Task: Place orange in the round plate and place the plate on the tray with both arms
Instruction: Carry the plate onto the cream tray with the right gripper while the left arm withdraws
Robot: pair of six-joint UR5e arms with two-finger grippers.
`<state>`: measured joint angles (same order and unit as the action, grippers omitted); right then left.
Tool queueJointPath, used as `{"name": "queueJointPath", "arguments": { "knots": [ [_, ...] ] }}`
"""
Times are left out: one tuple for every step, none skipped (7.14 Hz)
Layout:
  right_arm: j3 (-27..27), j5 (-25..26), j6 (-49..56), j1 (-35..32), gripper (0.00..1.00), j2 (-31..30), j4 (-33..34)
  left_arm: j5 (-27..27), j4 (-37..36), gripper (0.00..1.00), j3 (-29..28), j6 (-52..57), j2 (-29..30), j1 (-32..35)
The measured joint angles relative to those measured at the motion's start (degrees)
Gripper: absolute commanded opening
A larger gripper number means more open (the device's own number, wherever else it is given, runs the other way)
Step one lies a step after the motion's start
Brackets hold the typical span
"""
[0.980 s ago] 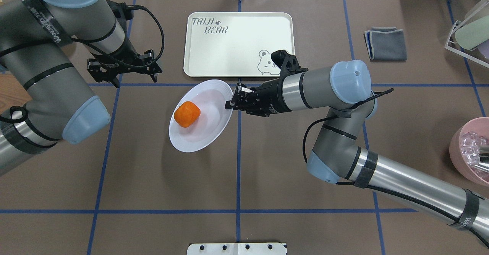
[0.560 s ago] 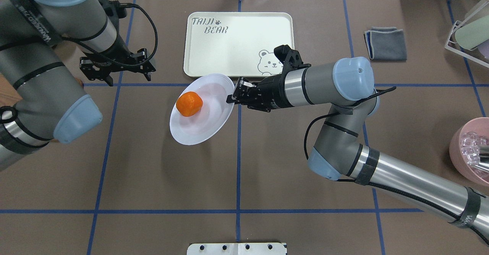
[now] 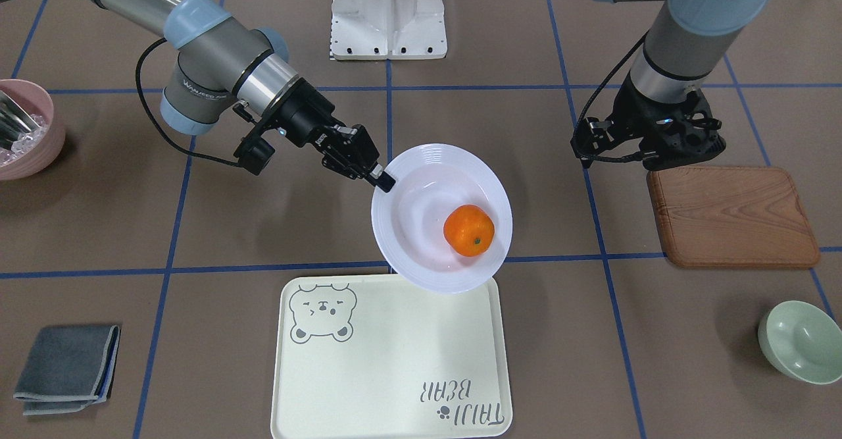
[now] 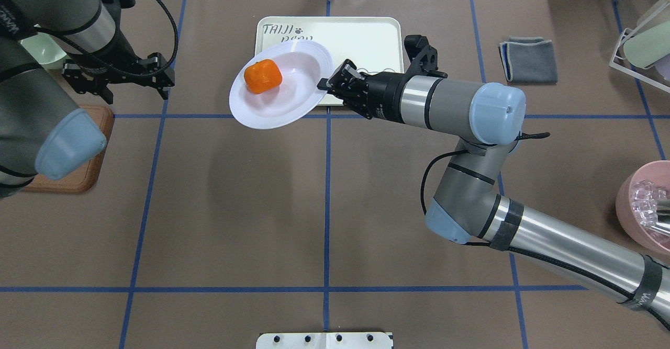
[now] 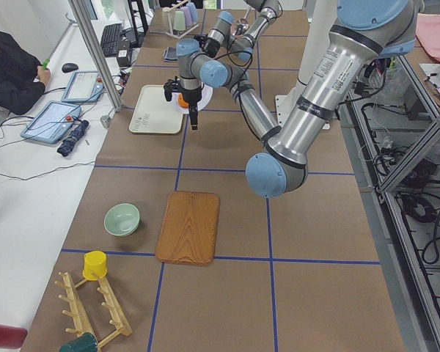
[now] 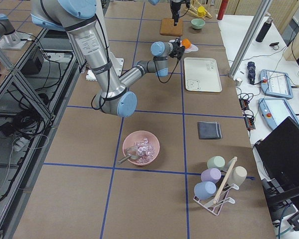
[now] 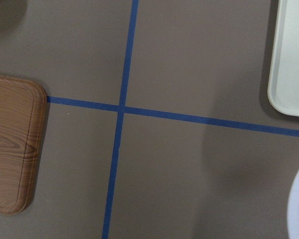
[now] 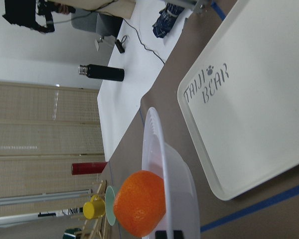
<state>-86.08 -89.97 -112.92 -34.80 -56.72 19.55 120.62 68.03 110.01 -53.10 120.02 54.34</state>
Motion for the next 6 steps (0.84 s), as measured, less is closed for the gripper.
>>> {"name": "queueJointPath", "arguments": {
  "knots": [
    [0.69, 4.23, -1.14, -0.21, 0.0, -0.47, 0.03, -0.02, -0.42, 0.98, 0.0, 0.99, -0.08, 0.54],
    [2.05, 7.63, -1.61, -0.54, 0.0, -0.81, 0.06, -0.05, -1.18, 0.98, -0.02, 2.62, -0.13, 1.04],
    [4.03, 10.81, -2.13, -0.94, 0.0, -0.62, 0.16, -0.08, -2.0, 0.98, -0.07, 3.87, -0.13, 1.46],
    [6.66, 13.46, -2.97, -1.37, 0.0, 0.16, 0.35, -0.11, -2.42, 0.98, -0.1, 4.5, -0.17, 1.79],
    [9.81, 15.28, -3.85, -1.72, 0.0, 1.44, 0.66, -0.11, -2.58, 0.98, -0.13, 4.73, -0.18, 1.96],
    [13.36, 16.73, -4.9, -1.96, 0.0, 3.42, 1.27, -0.12, -2.72, 0.98, -0.14, 4.81, -0.16, 2.11]
  ]
}}
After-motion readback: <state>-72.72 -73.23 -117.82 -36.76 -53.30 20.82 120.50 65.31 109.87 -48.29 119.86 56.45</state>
